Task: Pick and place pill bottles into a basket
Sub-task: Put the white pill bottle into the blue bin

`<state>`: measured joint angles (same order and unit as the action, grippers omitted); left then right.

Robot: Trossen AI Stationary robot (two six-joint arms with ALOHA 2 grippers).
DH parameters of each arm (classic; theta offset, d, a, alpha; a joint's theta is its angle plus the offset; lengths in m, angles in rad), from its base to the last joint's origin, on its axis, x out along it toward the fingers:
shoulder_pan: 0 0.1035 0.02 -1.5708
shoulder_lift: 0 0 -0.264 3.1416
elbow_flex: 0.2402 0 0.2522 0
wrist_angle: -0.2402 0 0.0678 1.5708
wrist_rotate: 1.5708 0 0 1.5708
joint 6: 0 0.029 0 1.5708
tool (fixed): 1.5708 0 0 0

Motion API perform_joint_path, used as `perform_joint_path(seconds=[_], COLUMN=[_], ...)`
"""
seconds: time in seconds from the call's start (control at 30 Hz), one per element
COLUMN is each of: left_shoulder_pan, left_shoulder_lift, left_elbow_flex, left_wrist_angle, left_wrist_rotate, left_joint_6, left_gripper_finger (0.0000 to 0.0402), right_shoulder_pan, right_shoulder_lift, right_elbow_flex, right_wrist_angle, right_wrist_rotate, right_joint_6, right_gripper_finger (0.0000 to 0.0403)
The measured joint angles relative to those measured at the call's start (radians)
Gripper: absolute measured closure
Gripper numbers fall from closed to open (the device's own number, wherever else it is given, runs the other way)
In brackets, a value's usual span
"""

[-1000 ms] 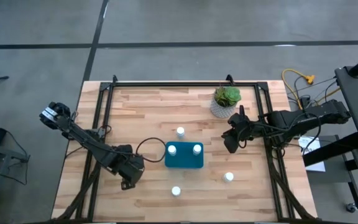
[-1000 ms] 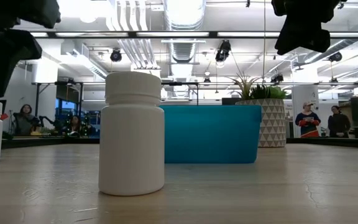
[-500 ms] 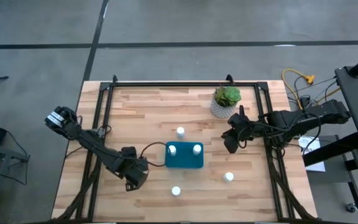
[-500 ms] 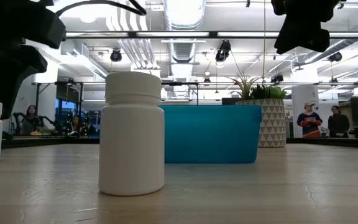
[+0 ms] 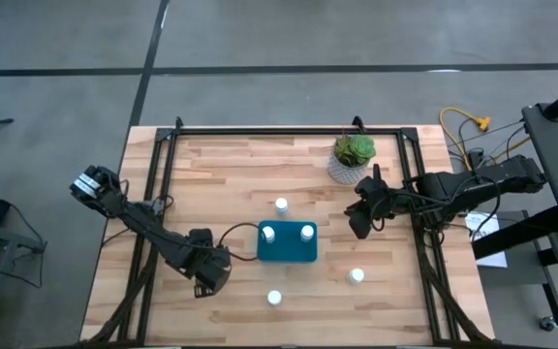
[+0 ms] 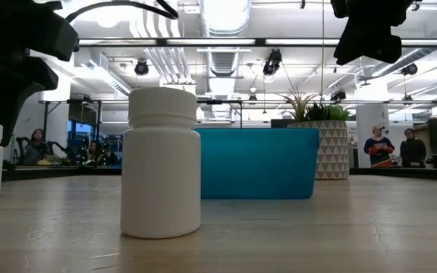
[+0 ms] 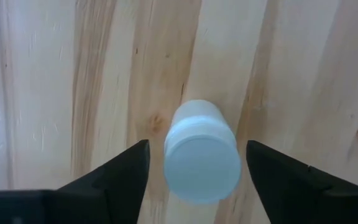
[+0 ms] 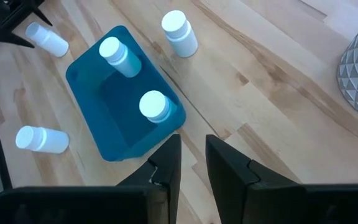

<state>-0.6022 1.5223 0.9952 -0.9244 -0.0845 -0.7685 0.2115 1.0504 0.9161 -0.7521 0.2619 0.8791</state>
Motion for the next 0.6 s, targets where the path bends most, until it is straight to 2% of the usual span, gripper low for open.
perform_joint_path(seconds=[0.37,0.6], left_shoulder_pan=[0.0,0.0], left_shoulder_lift=[-0.002,-0.015], left_elbow_flex=[-0.007,-0.008], left_wrist_angle=[0.0,-0.001], left_wrist_rotate=[0.003,0.003], left_joint_6=[0.0,0.003], left_gripper_finger=[0.024,0.0251], right_shoulder_pan=[0.0,0.0], right_shoulder_lift=[0.0,0.0], right_elbow_flex=[0.0,0.0], right_wrist_angle=[0.0,0.001], right_wrist_rotate=[0.001,0.001], right_joint_6=[0.0,0.0], right_gripper_finger=[0.0335,0.0335])
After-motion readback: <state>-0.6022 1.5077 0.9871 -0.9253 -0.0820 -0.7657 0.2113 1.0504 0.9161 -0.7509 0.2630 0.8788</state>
